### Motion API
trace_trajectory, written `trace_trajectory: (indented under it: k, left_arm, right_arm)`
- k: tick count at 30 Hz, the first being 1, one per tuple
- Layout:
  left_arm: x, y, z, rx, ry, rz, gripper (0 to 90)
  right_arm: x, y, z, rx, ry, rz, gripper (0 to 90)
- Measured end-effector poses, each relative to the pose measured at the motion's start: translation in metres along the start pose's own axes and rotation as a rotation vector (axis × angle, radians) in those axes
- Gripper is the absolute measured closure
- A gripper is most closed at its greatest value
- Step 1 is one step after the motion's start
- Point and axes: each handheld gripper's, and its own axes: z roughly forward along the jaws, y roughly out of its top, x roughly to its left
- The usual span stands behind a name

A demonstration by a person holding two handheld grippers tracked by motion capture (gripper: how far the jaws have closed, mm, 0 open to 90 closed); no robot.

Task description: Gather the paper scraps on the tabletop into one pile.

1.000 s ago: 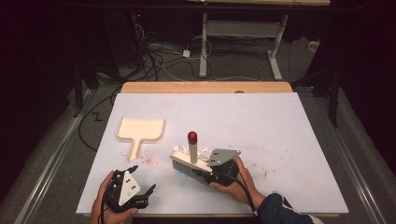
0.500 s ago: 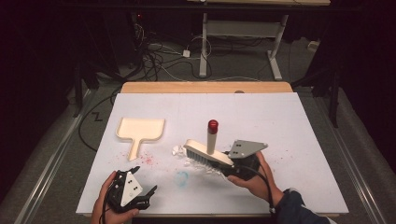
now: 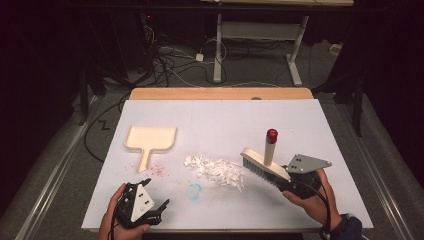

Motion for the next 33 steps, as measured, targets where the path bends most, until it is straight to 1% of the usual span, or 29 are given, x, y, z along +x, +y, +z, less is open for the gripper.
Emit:
trace_trajectory:
  k: [1, 3, 4, 5, 7, 9, 10, 13, 15, 16, 18, 20, 23, 24, 26, 28, 30, 32, 33]
  left_arm:
    - [0.0, 0.0, 0.0, 0.0, -0.001, -0.002, 16.5]
    - [0.001, -0.001, 0.001, 0.003, -0.005, -0.001, 16.5]
    - [0.001, -0.001, 0.001, 0.003, -0.007, -0.001, 16.5]
    - [0.001, 0.0, 0.001, 0.003, -0.008, 0.001, 16.4]
    - [0.0, 0.0, 0.001, -0.001, -0.009, 0.003, 16.5]
    - [0.0, 0.001, 0.001, 0.003, -0.012, 0.008, 16.4]
    - [0.0, 0.001, 0.002, 0.003, -0.012, 0.008, 16.4]
    - [-0.001, 0.001, 0.003, 0.003, -0.015, 0.009, 16.4]
    - [-0.001, 0.001, 0.002, 0.003, -0.015, 0.009, 16.4]
    - [-0.001, 0.001, 0.002, 0.002, -0.015, 0.009, 16.4]
    - [0.0, 0.0, 0.002, 0.002, -0.015, 0.003, 16.4]
    - [0.001, -0.001, 0.002, 0.005, -0.014, -0.001, 16.5]
    - [0.001, -0.001, 0.002, 0.005, -0.014, -0.004, 16.4]
    - [0.001, -0.001, 0.002, 0.006, -0.014, -0.002, 16.5]
    - [0.001, -0.001, 0.002, 0.007, -0.012, -0.001, 16.4]
    - [0.001, 0.0, 0.002, 0.009, -0.013, 0.002, 16.4]
    - [0.0, 0.0, 0.003, 0.006, -0.013, -0.001, 16.5]
    - [0.0, 0.001, 0.003, 0.009, -0.013, 0.004, 16.5]
    - [0.0, 0.001, 0.003, 0.009, -0.013, 0.003, 16.5]
  right_arm:
    - [-0.001, -0.004, 0.0, 0.016, -0.001, 0.003, 69.1]
    - [-0.002, -0.011, 0.002, 0.042, -0.023, 0.007, 69.1]
    - [-0.002, -0.014, 0.005, 0.057, -0.02, 0.016, 69.1]
    - [-0.002, -0.016, 0.008, 0.065, -0.007, 0.032, 69.2]
    - [0.001, -0.017, 0.014, 0.068, 0.013, 0.043, 69.2]
    - [0.008, -0.013, 0.02, 0.059, 0.045, 0.051, 69.2]
    - [0.012, -0.011, 0.024, 0.059, 0.053, 0.053, 69.2]
    - [0.021, -0.002, 0.036, 0.045, 0.085, 0.038, 69.2]
    - [0.025, 0.006, 0.042, 0.04, 0.074, 0.004, 69.2]
    - [0.026, 0.009, 0.042, 0.026, 0.076, -0.004, 69.2]
    - [0.024, 0.015, 0.039, 0.0, 0.074, -0.011, 69.2]
    - [0.018, 0.019, 0.032, -0.033, 0.066, 0.001, 69.1]
    - [0.006, 0.023, 0.022, -0.08, 0.036, 0.034, 69.1]
    - [0.003, 0.023, 0.02, -0.088, 0.025, 0.041, 69.1]
    - [-0.003, 0.022, 0.02, -0.095, -0.018, 0.049, 69.1]
    - [-0.009, 0.019, 0.026, -0.092, -0.075, 0.054, 69.1]
    - [-0.014, 0.014, 0.036, -0.078, -0.131, 0.067, 69.2]
    - [-0.015, 0.007, 0.048, -0.048, -0.184, 0.065, 69.2]
    - [-0.015, 0.004, 0.053, -0.035, -0.198, 0.07, 69.2]
